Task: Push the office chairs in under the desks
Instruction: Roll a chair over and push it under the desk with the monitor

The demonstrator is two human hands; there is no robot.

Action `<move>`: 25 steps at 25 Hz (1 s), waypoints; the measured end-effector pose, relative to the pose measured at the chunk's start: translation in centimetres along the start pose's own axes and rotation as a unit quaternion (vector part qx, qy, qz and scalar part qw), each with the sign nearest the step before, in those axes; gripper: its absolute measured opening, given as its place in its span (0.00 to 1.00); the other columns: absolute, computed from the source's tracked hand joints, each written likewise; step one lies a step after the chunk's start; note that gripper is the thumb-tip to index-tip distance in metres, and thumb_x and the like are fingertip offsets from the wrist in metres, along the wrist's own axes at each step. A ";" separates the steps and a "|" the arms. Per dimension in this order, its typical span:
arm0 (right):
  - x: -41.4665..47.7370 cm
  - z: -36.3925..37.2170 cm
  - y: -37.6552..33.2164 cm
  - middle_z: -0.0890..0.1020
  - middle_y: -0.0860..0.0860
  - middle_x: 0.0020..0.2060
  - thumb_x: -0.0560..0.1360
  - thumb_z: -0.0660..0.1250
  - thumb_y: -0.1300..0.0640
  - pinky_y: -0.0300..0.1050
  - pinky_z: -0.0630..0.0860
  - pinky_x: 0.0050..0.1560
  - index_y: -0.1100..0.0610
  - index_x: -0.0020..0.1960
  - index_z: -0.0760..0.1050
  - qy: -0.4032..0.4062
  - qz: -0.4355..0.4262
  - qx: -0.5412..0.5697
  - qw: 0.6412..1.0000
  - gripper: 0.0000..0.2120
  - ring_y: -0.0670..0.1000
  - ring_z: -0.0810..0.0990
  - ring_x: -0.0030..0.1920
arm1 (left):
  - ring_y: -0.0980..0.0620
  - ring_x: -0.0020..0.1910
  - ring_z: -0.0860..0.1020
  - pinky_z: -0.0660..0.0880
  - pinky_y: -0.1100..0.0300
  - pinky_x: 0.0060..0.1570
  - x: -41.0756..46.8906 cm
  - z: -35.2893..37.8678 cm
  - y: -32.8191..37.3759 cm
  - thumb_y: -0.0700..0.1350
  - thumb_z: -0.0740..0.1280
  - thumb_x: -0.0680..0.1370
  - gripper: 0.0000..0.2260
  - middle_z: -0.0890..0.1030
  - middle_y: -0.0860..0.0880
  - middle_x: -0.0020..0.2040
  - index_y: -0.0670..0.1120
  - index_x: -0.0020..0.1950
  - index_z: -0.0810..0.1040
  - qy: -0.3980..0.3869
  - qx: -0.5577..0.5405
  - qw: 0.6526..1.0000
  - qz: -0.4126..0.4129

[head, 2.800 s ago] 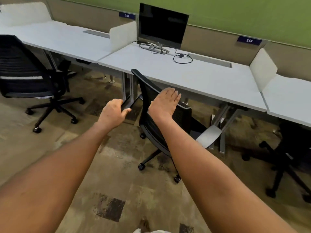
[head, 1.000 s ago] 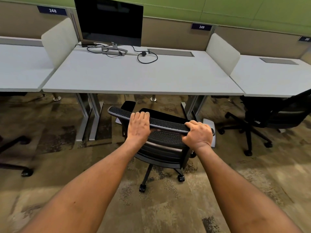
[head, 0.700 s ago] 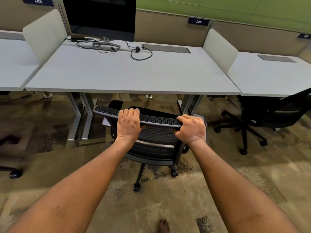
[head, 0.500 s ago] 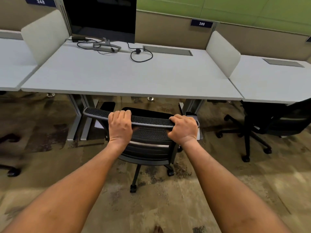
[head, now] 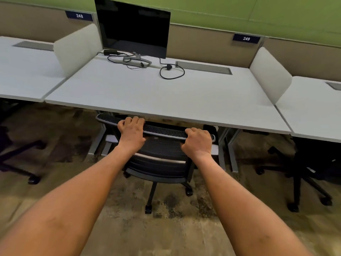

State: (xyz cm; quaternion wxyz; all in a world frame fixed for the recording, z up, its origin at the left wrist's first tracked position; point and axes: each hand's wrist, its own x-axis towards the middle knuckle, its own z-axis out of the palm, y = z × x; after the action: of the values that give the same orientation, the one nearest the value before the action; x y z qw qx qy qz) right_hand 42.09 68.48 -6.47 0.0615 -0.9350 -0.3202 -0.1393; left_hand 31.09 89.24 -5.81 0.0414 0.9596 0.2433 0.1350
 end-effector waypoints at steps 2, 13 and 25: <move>1.2 0.3 0.3 0.81 0.50 0.39 0.67 0.71 0.47 0.50 0.73 0.48 0.54 0.46 0.78 0.004 -0.008 -0.010 1.000 0.12 0.55 0.80 0.42 | 0.45 0.62 0.67 0.59 0.49 0.59 1.6 -0.1 0.0 0.50 0.72 0.70 0.24 0.73 0.48 0.60 0.49 0.63 0.71 -0.036 0.017 0.999 0.005; 6.4 1.3 1.4 0.81 0.49 0.36 0.67 0.70 0.50 0.46 0.66 0.39 0.52 0.43 0.77 -0.019 0.009 -0.016 1.000 0.08 0.55 0.79 0.40 | 0.45 0.62 0.67 0.60 0.49 0.57 6.3 1.6 0.3 0.57 0.70 0.71 0.25 0.72 0.48 0.61 0.50 0.63 0.69 -0.023 0.034 0.999 0.020; 10.8 2.7 5.3 0.80 0.53 0.36 0.67 0.63 0.63 0.47 0.67 0.43 0.56 0.42 0.76 -0.041 0.051 -0.008 0.998 0.06 0.57 0.76 0.40 | 0.46 0.58 0.67 0.61 0.50 0.54 10.2 2.7 4.2 0.75 0.57 0.67 0.37 0.71 0.46 0.59 0.46 0.62 0.71 -0.040 0.031 0.998 0.025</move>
State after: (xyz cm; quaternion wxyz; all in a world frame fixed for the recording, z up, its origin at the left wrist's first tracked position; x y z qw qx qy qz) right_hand 54.13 71.20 -5.95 0.0476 -0.9555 -0.2731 -0.1006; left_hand 42.33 90.40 -5.37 0.0175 0.9708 0.2217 0.0900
